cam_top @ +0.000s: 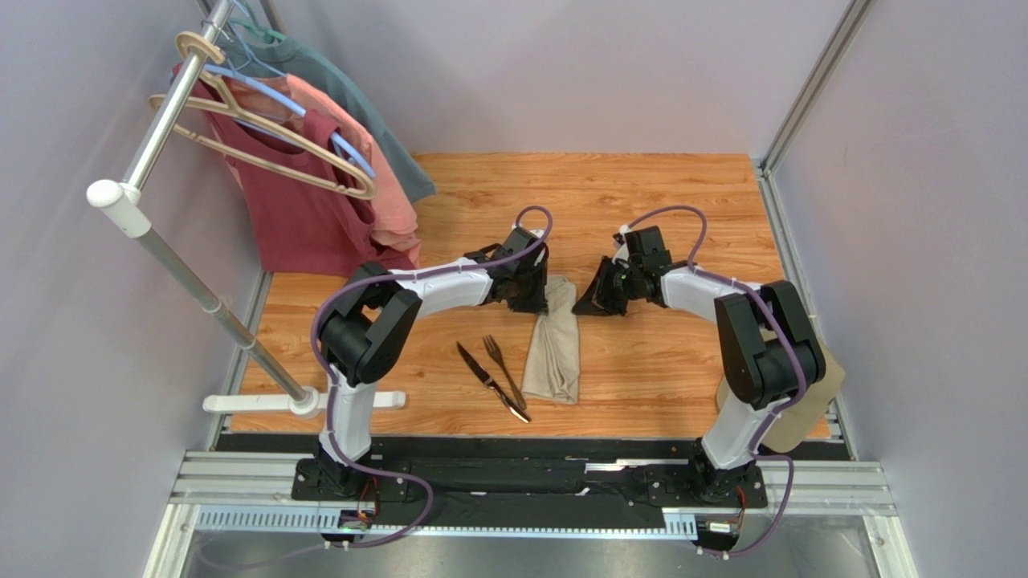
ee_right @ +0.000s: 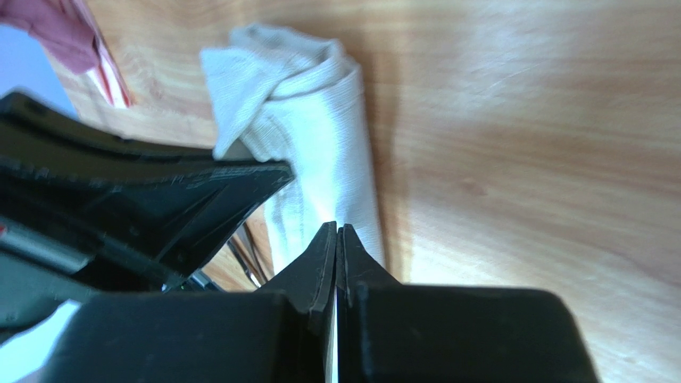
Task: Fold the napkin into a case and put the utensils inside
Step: Smooth out the smaller rectangle-folded napkin at the center of the board.
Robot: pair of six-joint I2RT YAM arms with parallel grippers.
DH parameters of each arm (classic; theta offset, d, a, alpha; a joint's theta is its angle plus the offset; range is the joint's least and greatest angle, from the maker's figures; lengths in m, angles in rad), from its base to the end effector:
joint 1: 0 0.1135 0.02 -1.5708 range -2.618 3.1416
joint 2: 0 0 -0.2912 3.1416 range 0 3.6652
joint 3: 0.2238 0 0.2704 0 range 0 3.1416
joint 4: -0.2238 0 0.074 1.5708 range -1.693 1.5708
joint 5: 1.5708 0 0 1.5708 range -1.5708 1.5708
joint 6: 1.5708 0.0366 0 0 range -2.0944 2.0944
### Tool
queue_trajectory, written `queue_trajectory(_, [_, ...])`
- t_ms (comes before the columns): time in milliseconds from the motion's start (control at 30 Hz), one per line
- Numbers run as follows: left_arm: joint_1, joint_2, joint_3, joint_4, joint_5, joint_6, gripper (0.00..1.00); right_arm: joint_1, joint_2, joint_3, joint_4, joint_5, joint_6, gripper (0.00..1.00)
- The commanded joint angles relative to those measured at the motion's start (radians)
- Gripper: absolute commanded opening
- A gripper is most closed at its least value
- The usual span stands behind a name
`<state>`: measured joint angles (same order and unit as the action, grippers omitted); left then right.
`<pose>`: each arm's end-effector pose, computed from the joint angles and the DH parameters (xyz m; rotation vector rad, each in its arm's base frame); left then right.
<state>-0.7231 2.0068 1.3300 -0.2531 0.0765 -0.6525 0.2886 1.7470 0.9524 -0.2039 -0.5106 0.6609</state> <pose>0.3372 -0.3013 0.1705 0.1259 2.6200 -0.6302 0.3361 0.1185 0.1650 0.2953 2.6855 0.9876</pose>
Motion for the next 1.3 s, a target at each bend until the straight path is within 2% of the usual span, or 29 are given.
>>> queue_trajectory(0, [0.046,-0.003,-0.055,0.101,0.085,-0.064,0.00,0.061,-0.083,-0.026,0.049,-0.034,-0.024,0.00])
queue_trajectory(133, [0.074,-0.025,-0.144,0.246,0.129,-0.160,0.00,0.090,-0.121,-0.046,0.026,0.030,-0.046,0.00])
queue_trajectory(300, [0.073,-0.059,-0.221,0.388,0.091,-0.280,0.00,0.092,-0.141,-0.040,-0.069,0.095,-0.132,0.00])
queue_trajectory(567, [0.070,-0.037,-0.236,0.430,0.045,-0.415,0.00,0.110,-0.219,-0.182,-0.014,0.073,-0.100,0.00])
queue_trajectory(667, [0.070,-0.026,-0.250,0.455,0.043,-0.450,0.00,0.136,-0.222,-0.221,0.055,0.061,-0.052,0.00])
queue_trajectory(800, [0.062,-0.008,-0.218,0.407,0.063,-0.431,0.00,0.173,-0.187,-0.211,0.092,0.055,-0.023,0.00])
queue_trajectory(867, [0.048,-0.031,-0.181,0.329,0.036,-0.340,0.16,0.172,-0.208,-0.190,0.048,0.104,-0.058,0.00])
queue_trajectory(900, [0.042,-0.045,-0.169,0.222,0.005,-0.313,0.25,0.169,-0.219,-0.178,-0.018,0.131,-0.078,0.00])
queue_trajectory(933, [0.040,-0.066,-0.149,0.184,-0.007,-0.258,0.35,0.170,-0.231,-0.153,-0.044,0.168,-0.095,0.00])
queue_trajectory(967, [0.040,-0.080,-0.149,0.148,-0.017,-0.242,0.39,0.169,-0.248,-0.144,-0.070,0.185,-0.128,0.02])
queue_trajectory(1033, [0.040,-0.121,-0.149,0.085,-0.008,-0.196,0.55,0.169,-0.260,-0.109,-0.153,0.205,-0.159,0.08])
queue_trajectory(1067, [0.037,-0.138,-0.144,0.043,-0.017,-0.184,0.55,0.175,-0.280,-0.101,-0.167,0.204,-0.184,0.20])
queue_trajectory(1133, [0.033,-0.198,-0.170,0.008,-0.017,-0.150,0.56,0.191,-0.297,-0.075,-0.222,0.233,-0.205,0.30])
queue_trajectory(1167, [0.034,-0.216,-0.175,-0.033,-0.024,-0.142,0.56,0.217,-0.317,-0.064,-0.270,0.256,-0.230,0.37])
queue_trajectory(1200, [0.034,-0.235,-0.179,-0.046,-0.030,-0.136,0.53,0.233,-0.322,-0.054,-0.294,0.309,-0.240,0.40])
queue_trajectory(1267, [0.033,-0.279,-0.190,-0.060,-0.005,-0.115,0.36,0.277,-0.328,-0.021,-0.360,0.342,-0.266,0.51])
